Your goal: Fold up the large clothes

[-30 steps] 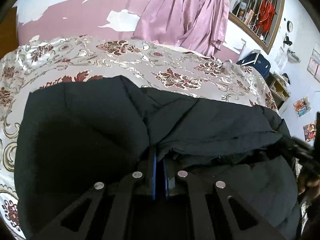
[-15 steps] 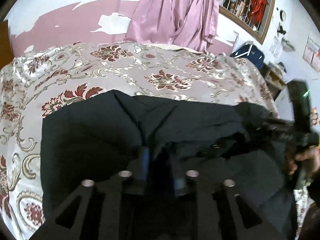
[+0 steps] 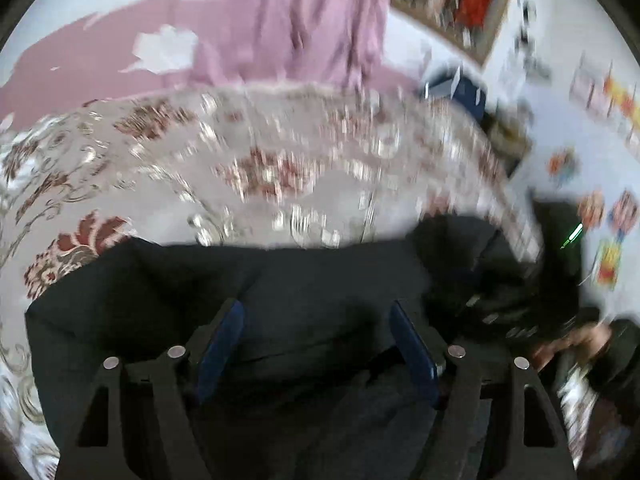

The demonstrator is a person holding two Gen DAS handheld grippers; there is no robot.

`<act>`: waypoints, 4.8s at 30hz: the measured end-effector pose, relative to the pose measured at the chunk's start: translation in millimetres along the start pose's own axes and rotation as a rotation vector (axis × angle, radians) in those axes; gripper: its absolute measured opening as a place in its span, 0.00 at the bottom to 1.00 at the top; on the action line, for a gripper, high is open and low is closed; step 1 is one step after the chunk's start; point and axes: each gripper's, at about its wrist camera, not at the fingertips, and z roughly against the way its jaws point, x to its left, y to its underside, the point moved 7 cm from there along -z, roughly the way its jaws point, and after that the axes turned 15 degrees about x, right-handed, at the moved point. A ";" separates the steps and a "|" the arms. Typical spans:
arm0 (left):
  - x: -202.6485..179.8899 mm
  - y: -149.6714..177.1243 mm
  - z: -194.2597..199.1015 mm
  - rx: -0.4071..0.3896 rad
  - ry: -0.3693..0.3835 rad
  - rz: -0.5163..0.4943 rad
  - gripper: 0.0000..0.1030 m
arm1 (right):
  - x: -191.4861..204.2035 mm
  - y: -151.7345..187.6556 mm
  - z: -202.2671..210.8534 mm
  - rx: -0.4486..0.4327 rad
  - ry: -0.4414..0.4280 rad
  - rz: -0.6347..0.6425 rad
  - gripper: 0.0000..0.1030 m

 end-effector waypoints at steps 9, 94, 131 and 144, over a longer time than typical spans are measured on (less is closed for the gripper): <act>-16.2 23.3 -53.5 0.236 -0.263 -0.302 0.49 | 7.4 8.5 -27.6 0.191 0.065 0.195 0.42; -121.6 159.9 222.6 -0.338 -0.325 0.115 1.00 | 65.2 157.7 232.7 -0.431 0.234 -0.087 0.98; -225.9 342.5 283.3 -0.388 -0.307 0.126 1.00 | 143.2 364.4 293.1 -0.436 0.228 -0.042 0.98; -227.3 381.0 269.7 -0.346 -0.326 0.120 1.00 | 162.7 394.7 274.3 -0.362 0.219 -0.036 0.98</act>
